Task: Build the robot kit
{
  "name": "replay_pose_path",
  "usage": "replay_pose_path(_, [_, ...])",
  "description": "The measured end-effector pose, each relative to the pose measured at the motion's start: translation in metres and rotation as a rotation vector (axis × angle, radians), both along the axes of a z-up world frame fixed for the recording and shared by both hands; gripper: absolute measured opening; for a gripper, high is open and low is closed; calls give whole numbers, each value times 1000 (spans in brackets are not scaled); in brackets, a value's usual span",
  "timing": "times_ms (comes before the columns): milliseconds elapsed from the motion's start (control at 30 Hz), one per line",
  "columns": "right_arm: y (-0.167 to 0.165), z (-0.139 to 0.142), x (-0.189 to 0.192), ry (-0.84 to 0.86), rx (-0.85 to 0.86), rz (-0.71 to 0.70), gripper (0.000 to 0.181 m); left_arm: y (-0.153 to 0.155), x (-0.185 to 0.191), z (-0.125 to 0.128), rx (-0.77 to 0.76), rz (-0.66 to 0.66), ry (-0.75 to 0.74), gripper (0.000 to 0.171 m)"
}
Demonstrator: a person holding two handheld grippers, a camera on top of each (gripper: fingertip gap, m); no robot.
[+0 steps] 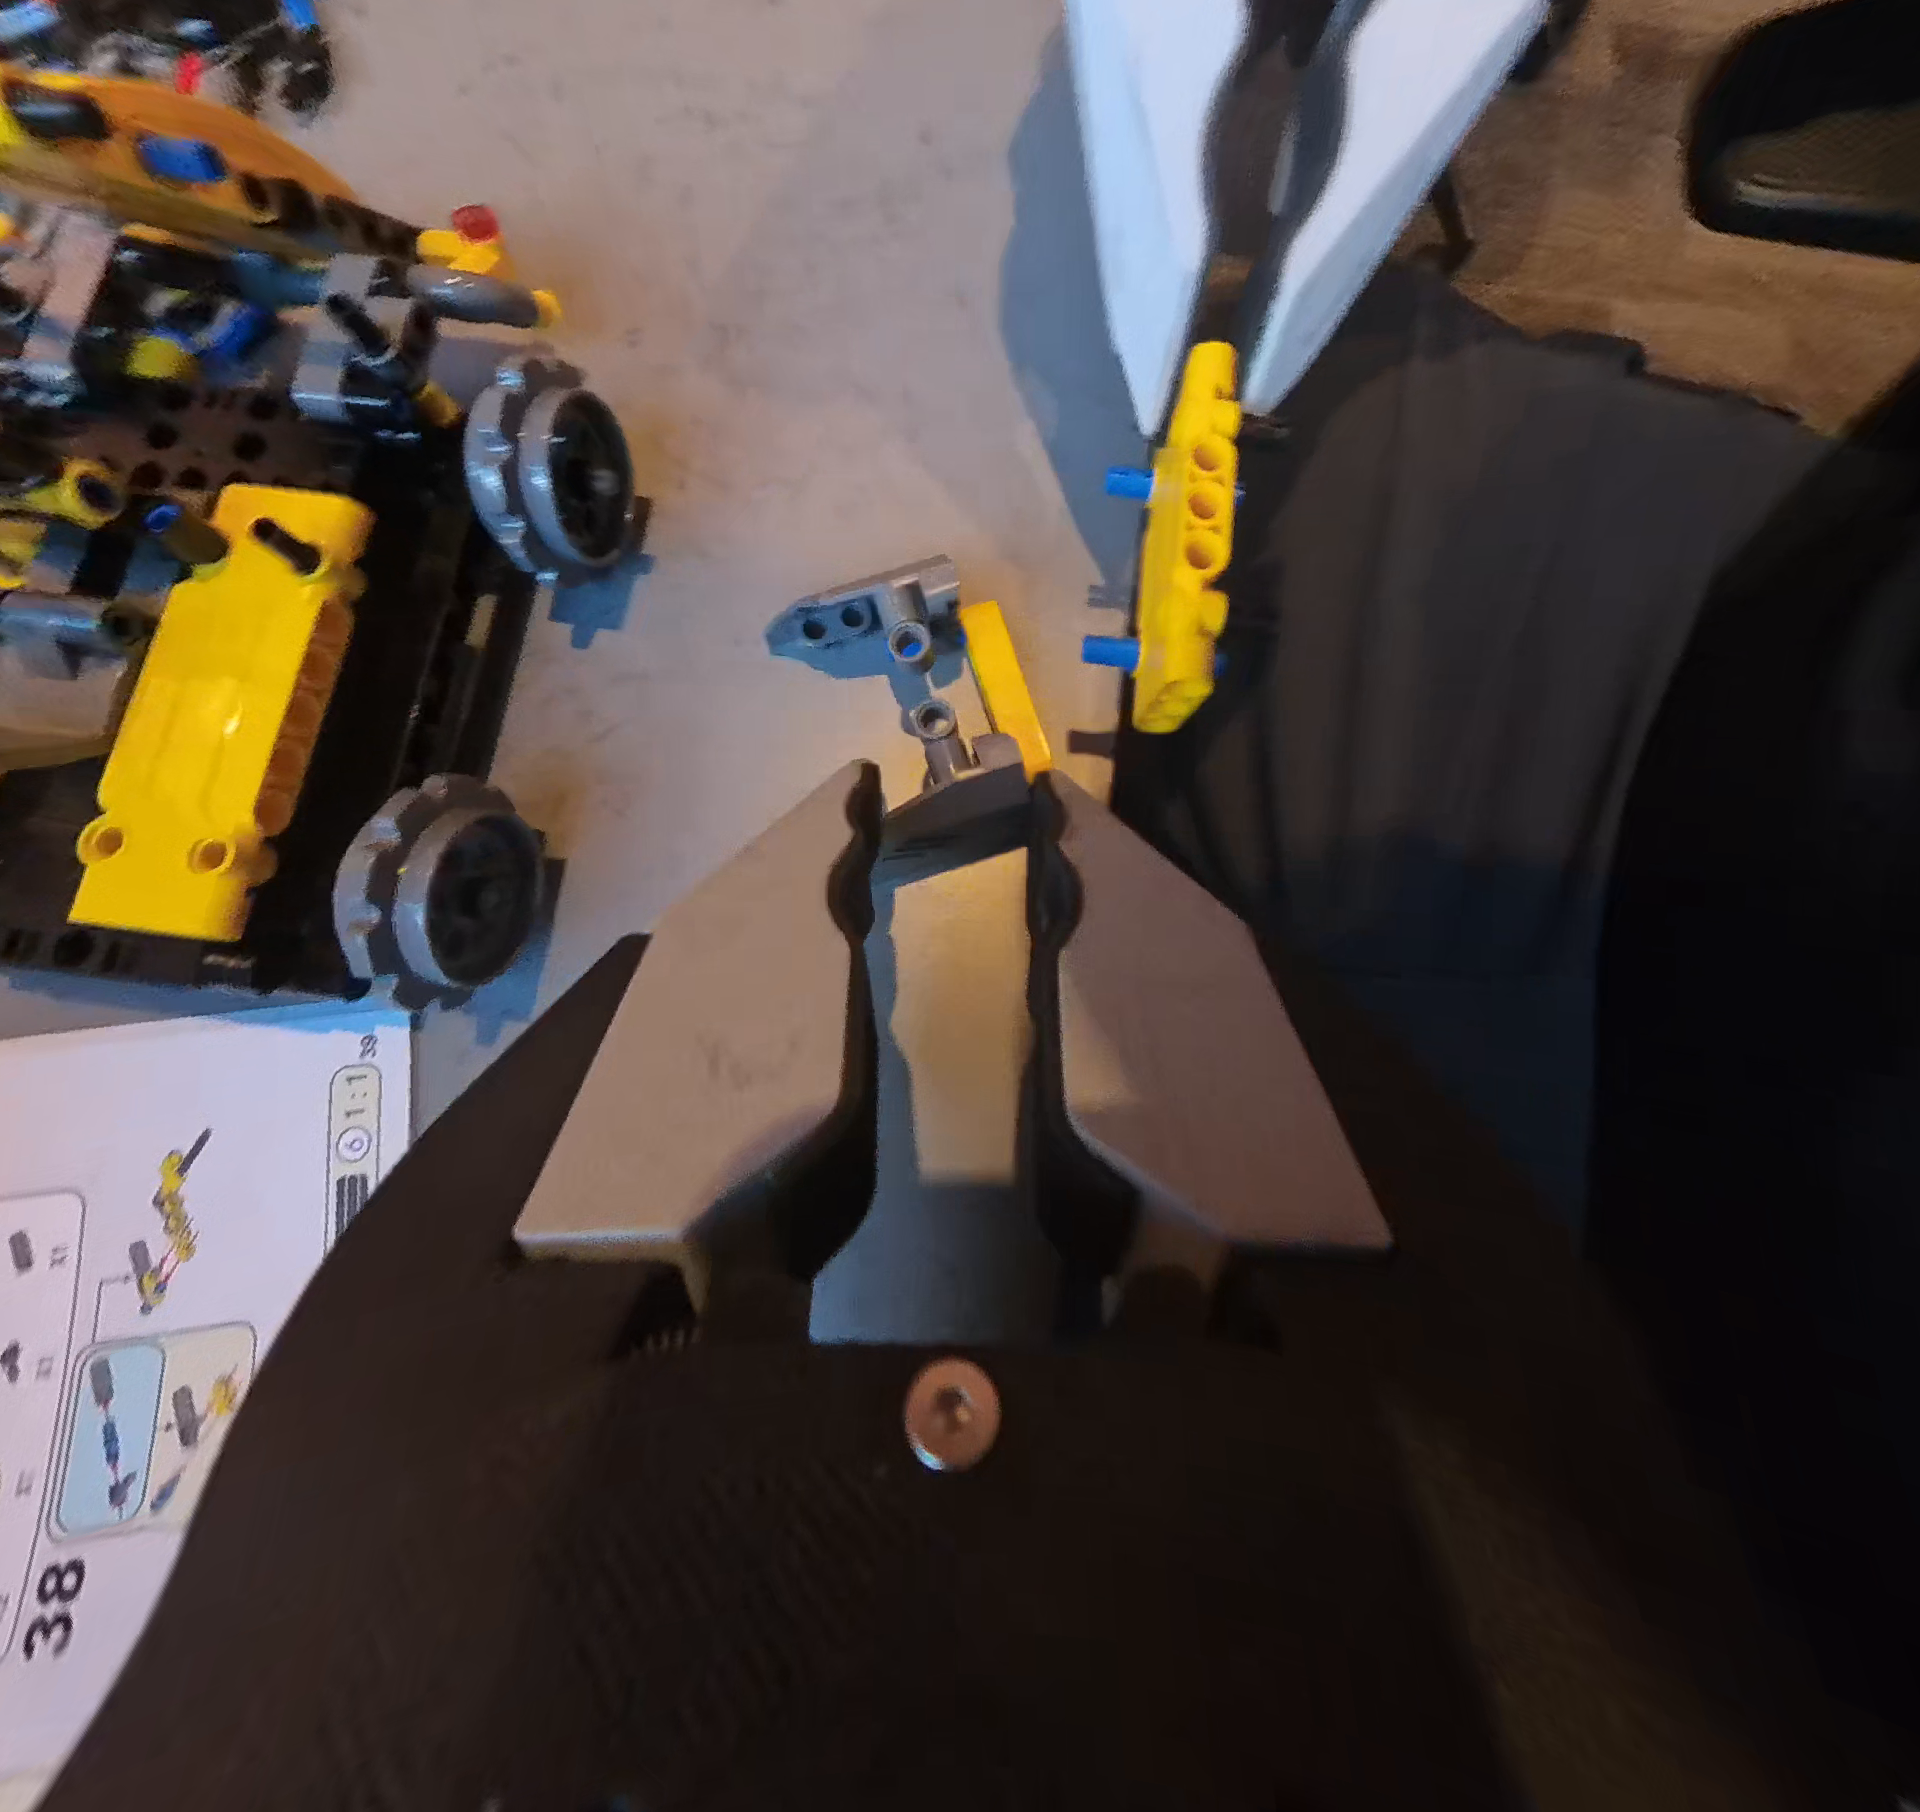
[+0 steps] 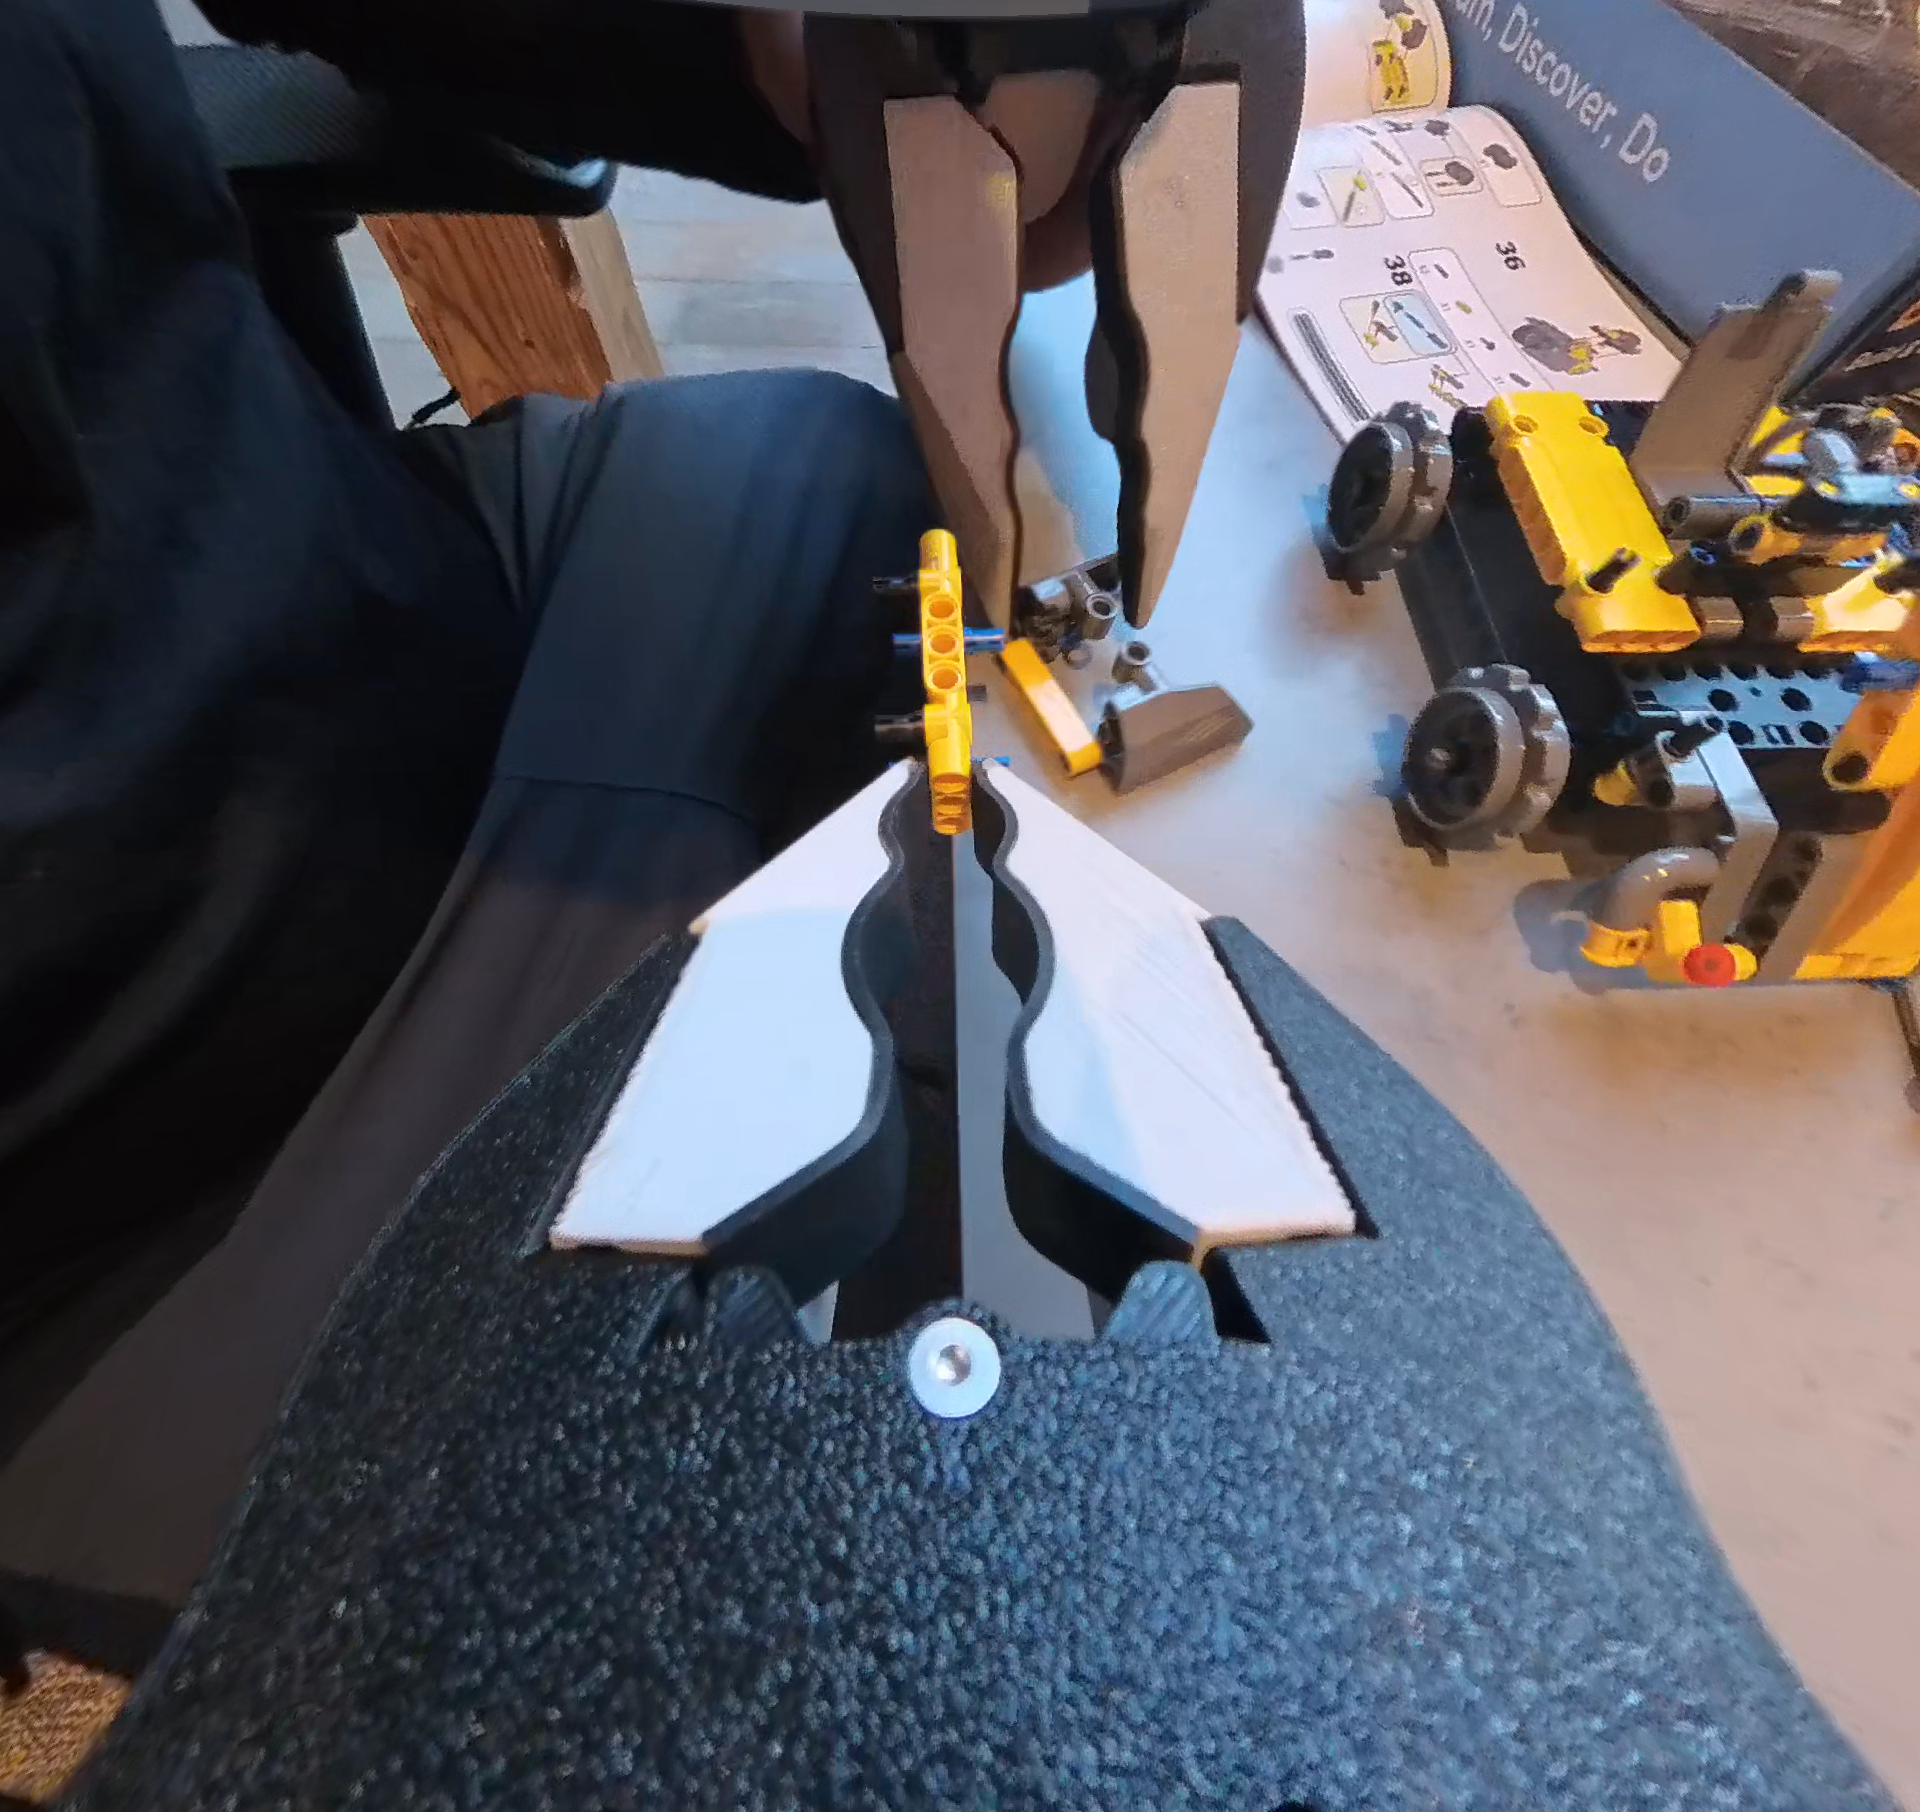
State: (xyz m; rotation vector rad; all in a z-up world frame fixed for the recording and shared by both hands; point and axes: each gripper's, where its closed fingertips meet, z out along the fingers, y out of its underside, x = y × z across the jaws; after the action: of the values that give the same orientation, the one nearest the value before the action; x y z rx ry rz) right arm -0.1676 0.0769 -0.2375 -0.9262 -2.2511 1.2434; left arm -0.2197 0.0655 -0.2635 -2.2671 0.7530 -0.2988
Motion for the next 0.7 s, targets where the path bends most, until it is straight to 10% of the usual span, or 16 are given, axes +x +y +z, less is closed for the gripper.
replay_pose_path(267, [-9, -5, 3, -14, 34, -23, 7, 6, 9, 3, -9, -200, -78, 27])
replay_pose_path(700, [69, 5, 77, 9, 5, -286, 7, 87, 85, -2, 2, -319, -6, 27])
